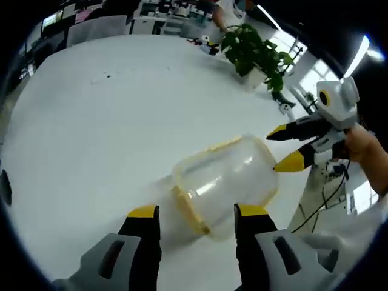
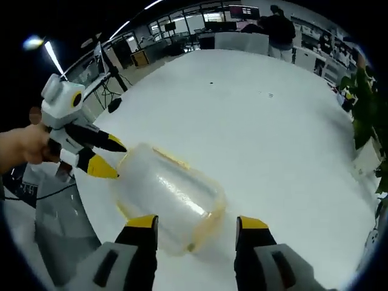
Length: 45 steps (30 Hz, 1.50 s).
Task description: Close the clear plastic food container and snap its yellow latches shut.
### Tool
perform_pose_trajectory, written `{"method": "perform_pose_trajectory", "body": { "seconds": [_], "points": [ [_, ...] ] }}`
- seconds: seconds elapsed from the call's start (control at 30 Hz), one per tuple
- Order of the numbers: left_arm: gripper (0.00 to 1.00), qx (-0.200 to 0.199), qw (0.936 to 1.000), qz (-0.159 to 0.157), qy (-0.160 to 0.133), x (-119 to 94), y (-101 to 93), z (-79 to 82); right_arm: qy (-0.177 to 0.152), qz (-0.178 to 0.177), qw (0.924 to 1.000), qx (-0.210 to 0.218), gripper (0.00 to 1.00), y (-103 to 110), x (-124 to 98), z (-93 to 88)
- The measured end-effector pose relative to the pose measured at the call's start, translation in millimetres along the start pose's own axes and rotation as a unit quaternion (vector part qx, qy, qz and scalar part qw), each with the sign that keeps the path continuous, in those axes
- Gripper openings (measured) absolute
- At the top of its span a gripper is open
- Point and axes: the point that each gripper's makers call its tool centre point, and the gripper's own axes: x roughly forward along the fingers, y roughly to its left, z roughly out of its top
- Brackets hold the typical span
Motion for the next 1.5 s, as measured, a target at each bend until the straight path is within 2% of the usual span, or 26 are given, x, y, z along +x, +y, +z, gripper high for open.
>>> {"method": "perform_pose_trajectory", "body": {
  "seconds": [0.07, 0.1, 0.17, 0.27, 0.57, 0.63, 0.7, 0.77, 0.83, 0.87, 0.9, 0.97, 1.03, 1.37, 1.4, 1.5],
  "points": [
    [0.48, 0.051, 0.9987, 0.008, 0.0, 2.9, -1.5, 0.3, 0.002, -0.009, 1.0, -0.001, 0.44, -1.4, 2.9, -1.0],
    [0.47, 0.056, 0.9984, 0.005, 0.003, 5.8, -5.0, -1.9, 0.009, -0.009, 0.9999, -0.003, 0.44, -0.6, 5.8, -3.8],
    [0.42, 0.018, 0.9998, -0.003, 0.007, 7.1, -9.6, -4.6, 0.022, 0.008, 0.9997, 0.002, 0.42, 8.2, 8.3, -9.4],
    [0.43, 0.04, 0.9991, 0.009, 0.008, 9.4, -8.1, -2.8, 0.021, 0.003, 0.9998, -0.003, 0.44, 10.4, 10.0, -8.8],
    [0.41, 0.018, 0.9997, 0.006, 0.017, 10.3, -8.0, -4.1, 0.04, -0.009, 0.9991, 0.01, 0.45, 12.1, 12.3, -8.1],
    [0.41, 0.027, 0.9995, 0.005, 0.017, 10.7, -8.4, -3.5, 0.042, -0.011, 0.999, 0.013, 0.45, 12.5, 12.8, -8.4],
    [0.4, 0.021, 0.9996, 0.002, 0.017, 12.4, -8.5, -3.0, 0.04, -0.024, 0.9987, 0.019, 0.47, 15.5, 14.9, -7.1],
    [0.38, -0.002, 0.9998, 0.002, 0.02, 17.8, -7.1, -7.2, 0.045, -0.023, 0.9986, 0.015, 0.48, 16.9, 16.4, -7.2],
    [0.38, 0.014, 0.9996, 0.001, 0.025, 17.8, -8.2, -7.7, 0.048, -0.023, 0.9984, 0.017, 0.48, 14.2, 18.9, -6.9],
    [0.38, 0.007, 0.9997, 0.0, 0.025, 18.0, -7.2, -7.5, 0.048, -0.022, 0.9985, 0.018, 0.47, 14.8, 17.4, -7.7],
    [0.38, 0.012, 0.9996, 0.0, 0.024, 18.2, -8.2, -7.8, 0.04, -0.008, 0.999, 0.017, 0.46, 17.9, 19.8, -4.9],
    [0.38, 0.008, 0.9997, 0.0, 0.022, 21.0, -8.9, -7.3, 0.046, -0.003, 0.9977, 0.049, 0.46, 16.0, 19.9, -3.6],
    [0.38, 0.009, 0.9997, 0.0, 0.023, 19.9, -8.4, -6.1, 0.047, -0.005, 0.9984, 0.032, 0.46, 15.1, 19.2, -4.1],
    [0.4, 0.004, 0.9999, -0.003, 0.015, 15.8, -6.9, -3.5, 0.037, -0.001, 0.9985, 0.041, 0.49, 14.9, 16.3, -7.8],
    [0.4, 0.003, 0.9999, -0.004, 0.015, 16.8, -6.2, -2.8, 0.041, 0.007, 0.9988, 0.024, 0.5, 16.7, 16.1, -9.8],
    [0.41, 0.009, 0.9999, -0.003, 0.012, 14.8, -7.2, -1.3, 0.045, 0.011, 0.9989, 0.008, 0.53, 19.4, 15.0, -12.4]
  ]
}}
